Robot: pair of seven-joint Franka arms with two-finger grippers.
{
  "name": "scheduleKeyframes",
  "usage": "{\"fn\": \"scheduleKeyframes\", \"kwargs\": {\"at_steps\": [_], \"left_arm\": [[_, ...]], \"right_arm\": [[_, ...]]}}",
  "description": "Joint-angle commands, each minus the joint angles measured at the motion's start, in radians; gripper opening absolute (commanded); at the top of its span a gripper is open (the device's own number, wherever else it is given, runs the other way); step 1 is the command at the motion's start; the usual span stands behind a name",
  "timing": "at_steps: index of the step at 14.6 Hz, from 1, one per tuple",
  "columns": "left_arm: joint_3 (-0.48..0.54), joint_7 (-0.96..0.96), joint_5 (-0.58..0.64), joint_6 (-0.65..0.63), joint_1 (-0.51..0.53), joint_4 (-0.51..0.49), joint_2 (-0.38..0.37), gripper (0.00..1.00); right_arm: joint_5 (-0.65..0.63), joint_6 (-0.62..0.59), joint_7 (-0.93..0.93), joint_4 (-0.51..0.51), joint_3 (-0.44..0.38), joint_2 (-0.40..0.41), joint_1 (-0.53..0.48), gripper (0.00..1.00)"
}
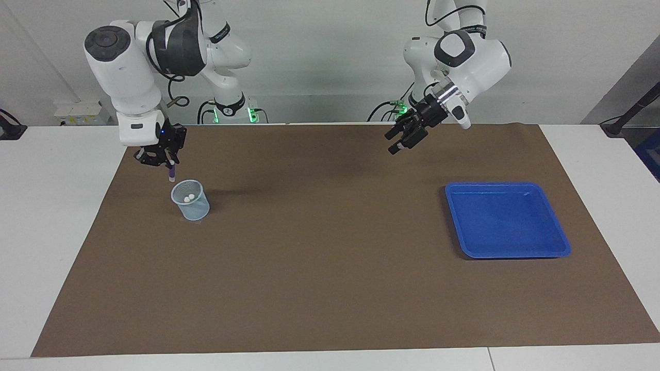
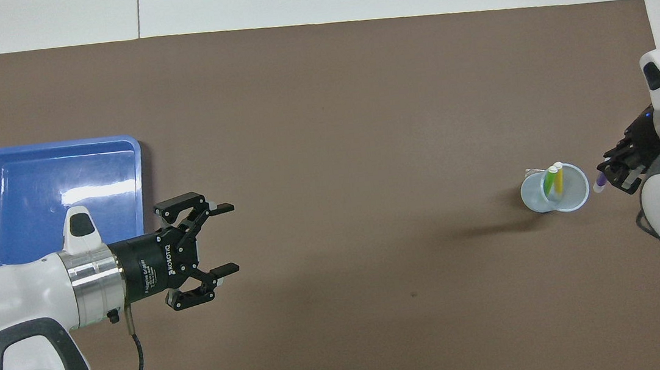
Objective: Right arm passes pens to left for tray arrangement
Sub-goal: 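Lift the purple pen and carry it toward the open left gripper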
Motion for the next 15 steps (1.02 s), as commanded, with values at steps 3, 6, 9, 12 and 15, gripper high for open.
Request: {"fn": "scheduleKeyframes", "kwargs": {"at_steps": [3,6,9,12,15], "left_arm": [[0.003,-0.049,-0.080,0.023,0.011,0.043,0.035,0.97],[0.003,-0.059,-0.080,0.023,0.009,0.052,0.041,0.97],[0.002,-0.088,-0.080,0.024,0.000,0.052,0.041,0.97],[-0.003,-0.136,-0.081,0.084,-0.015,0.057,0.044,0.97],[-0.010,-0.181,-0.113,0.107,-0.029,0.061,0.044,0.97]], "right_arm": [[0.183,-0.032,0.302,0.010,0.043,-0.010,0.002,0.00],[0.327,-0.024,0.550,-0.005,0.049,-0.018,0.034,0.00],[0.531,0.021,0.831,-0.051,0.051,-0.038,0.048,0.00],[0.648,0.159,1.008,-0.111,0.051,-0.059,0.115,0.00],[0.697,0.369,1.215,-0.175,0.051,-0.076,0.232,0.00]]}}
